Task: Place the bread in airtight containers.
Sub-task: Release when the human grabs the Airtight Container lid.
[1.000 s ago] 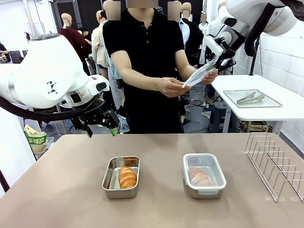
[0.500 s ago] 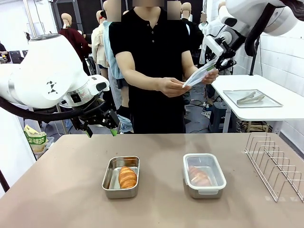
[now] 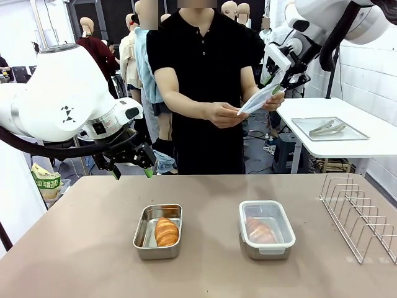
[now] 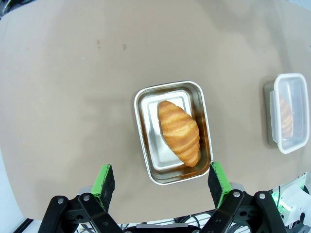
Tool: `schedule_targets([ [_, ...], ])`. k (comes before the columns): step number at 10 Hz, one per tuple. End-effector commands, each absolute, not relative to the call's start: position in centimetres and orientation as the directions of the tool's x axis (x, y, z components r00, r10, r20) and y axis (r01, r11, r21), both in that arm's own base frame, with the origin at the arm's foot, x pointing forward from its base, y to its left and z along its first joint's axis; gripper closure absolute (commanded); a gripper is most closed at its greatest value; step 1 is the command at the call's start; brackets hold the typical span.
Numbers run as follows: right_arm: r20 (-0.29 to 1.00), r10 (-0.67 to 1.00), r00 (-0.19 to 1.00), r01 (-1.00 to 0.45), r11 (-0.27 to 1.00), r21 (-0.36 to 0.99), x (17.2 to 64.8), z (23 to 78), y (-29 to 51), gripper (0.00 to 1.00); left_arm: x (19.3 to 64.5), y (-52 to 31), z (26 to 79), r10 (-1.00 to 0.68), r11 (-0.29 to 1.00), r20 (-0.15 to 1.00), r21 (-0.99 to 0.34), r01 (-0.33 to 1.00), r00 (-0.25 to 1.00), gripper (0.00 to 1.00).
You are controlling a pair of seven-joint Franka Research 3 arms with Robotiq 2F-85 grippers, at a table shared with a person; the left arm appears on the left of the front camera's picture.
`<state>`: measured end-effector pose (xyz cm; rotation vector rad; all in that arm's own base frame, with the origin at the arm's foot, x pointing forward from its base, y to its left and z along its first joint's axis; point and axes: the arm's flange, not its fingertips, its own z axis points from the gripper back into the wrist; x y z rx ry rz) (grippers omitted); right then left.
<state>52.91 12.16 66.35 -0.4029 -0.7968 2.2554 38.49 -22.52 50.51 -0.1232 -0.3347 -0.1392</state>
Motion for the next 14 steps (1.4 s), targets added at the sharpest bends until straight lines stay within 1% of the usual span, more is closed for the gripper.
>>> schedule_targets([
  [1,-0.045,0.721,-0.692,-0.527,-0.547,-0.65,52.47,66.06,12.11,0.0,38.55,-22.43,50.6,-0.115,0.984,0.338,-0.091,0.154,0.934,0.0],
  [9,-0.019,0.735,-0.678,-0.568,-0.539,-0.622,52.89,65.83,12.07,0.0,38.55,-22.43,50.6,-0.115,0.984,0.338,-0.091,0.154,0.934,0.0],
  [10,-0.039,0.72,-0.693,-0.534,-0.549,-0.643,52.93,66.12,11.91,0.0,38.55,-22.43,50.6,-0.115,0.984,0.338,-0.091,0.154,0.934,0.0],
  [14,-0.039,0.72,-0.693,-0.534,-0.549,-0.643,52.93,66.12,11.91,0.0,38.55,-22.43,50.6,-0.115,0.984,0.338,-0.091,0.154,0.934,0.0],
])
